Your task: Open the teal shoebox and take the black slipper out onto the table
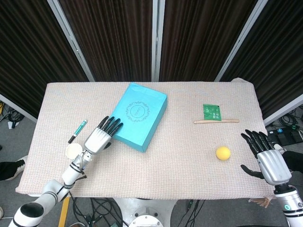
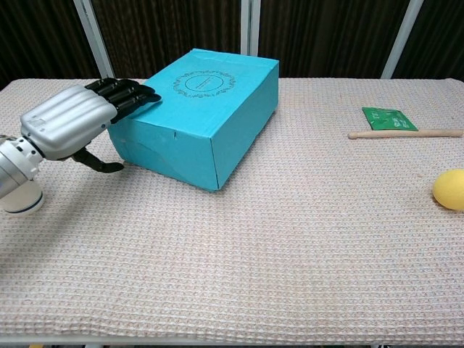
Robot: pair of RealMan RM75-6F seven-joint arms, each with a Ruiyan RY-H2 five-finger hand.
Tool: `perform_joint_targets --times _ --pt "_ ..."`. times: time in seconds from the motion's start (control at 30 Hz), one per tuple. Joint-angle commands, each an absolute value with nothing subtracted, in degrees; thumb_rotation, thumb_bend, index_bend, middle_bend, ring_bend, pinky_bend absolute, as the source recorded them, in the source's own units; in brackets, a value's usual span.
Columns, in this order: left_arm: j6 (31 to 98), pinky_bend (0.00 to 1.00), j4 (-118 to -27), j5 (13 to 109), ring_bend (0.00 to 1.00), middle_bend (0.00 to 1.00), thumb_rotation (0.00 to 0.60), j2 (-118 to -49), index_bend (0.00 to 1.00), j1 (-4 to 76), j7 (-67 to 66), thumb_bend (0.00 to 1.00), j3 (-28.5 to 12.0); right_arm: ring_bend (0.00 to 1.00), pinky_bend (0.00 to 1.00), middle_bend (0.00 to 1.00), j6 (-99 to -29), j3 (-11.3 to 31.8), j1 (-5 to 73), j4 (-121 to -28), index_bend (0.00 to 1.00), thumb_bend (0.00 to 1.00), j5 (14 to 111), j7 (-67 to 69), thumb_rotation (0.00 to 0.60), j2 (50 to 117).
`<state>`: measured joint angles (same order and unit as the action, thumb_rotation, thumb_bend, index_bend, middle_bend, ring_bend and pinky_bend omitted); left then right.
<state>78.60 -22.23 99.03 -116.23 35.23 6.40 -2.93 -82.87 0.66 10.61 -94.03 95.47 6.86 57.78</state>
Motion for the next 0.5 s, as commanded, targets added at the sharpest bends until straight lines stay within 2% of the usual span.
perform_joint_targets --times 0.03,0.5 --pt "80.4 0.11 -17.9 98.2 0.02 0.03 0.600 -119.6 0.04 36.0 8.9 0.13 -2.6 0.00 0.01 0.02 -83.0 0.7 10.5 -94.2 0.00 0.08 95.3 6.6 0.600 57.7" --pt "78.1 0.11 -12.2 95.9 0.02 0.04 0.600 -122.9 0.04 37.9 12.0 0.11 -1.5 0.00 0.01 0.02 -82.9 0.8 10.2 -95.1 0.00 0.09 94.7 5.6 0.600 57.3"
